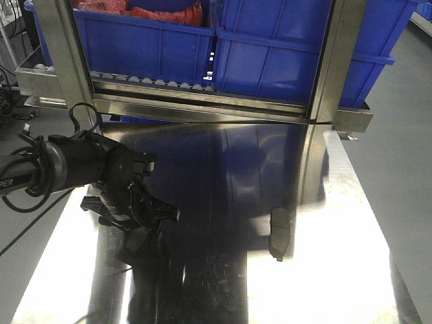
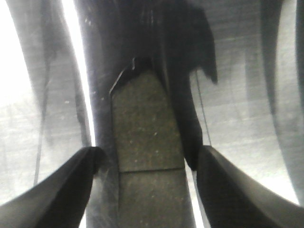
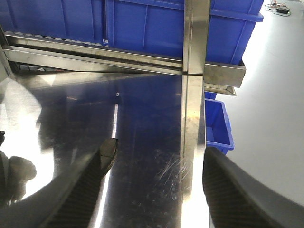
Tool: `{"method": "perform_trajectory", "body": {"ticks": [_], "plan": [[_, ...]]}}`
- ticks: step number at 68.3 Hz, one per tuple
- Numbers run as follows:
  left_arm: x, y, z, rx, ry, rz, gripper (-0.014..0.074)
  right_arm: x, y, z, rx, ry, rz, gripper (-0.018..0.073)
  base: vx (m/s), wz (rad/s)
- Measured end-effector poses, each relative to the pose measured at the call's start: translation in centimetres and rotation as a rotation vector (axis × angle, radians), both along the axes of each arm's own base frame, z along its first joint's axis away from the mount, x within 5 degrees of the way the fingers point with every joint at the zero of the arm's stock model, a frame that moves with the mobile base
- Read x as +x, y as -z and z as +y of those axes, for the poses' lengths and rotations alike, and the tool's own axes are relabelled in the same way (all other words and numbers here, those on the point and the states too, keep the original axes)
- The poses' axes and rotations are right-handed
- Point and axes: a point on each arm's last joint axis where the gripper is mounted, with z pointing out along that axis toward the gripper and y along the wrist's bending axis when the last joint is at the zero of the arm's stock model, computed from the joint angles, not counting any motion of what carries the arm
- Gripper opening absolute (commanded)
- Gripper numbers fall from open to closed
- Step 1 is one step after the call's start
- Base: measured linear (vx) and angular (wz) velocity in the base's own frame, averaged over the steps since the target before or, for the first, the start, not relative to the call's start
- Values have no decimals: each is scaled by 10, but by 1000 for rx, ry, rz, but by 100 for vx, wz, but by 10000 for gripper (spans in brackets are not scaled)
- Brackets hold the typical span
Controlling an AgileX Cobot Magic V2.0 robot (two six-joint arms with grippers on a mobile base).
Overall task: Move and align brake pads A on conveyor
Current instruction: 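Lower the left gripper onto the brake pad nearest it and close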
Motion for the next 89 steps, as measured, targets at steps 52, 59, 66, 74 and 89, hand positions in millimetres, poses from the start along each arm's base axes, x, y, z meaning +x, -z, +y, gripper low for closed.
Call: {"method": "perform_trajectory", "body": {"ticks": [52,59,66,74,89], "plan": [[-2,0,-2,-4,54,17,1,0,0,0,0,0,0,454,0,0],[-2,0,-2,-1,68,21,-8,0,0,0,0,0,0,454,0,0],[-3,-3,-1,1,77,23,-8,0,0,0,0,0,0,454,0,0],[-7,-20,0,-13,81,-14,-8,0,0,0,0,0,0,454,0,0],[-20,-79,6,-60,122,-161,-6,0,0,0,0,0,0,454,0,0]]}}
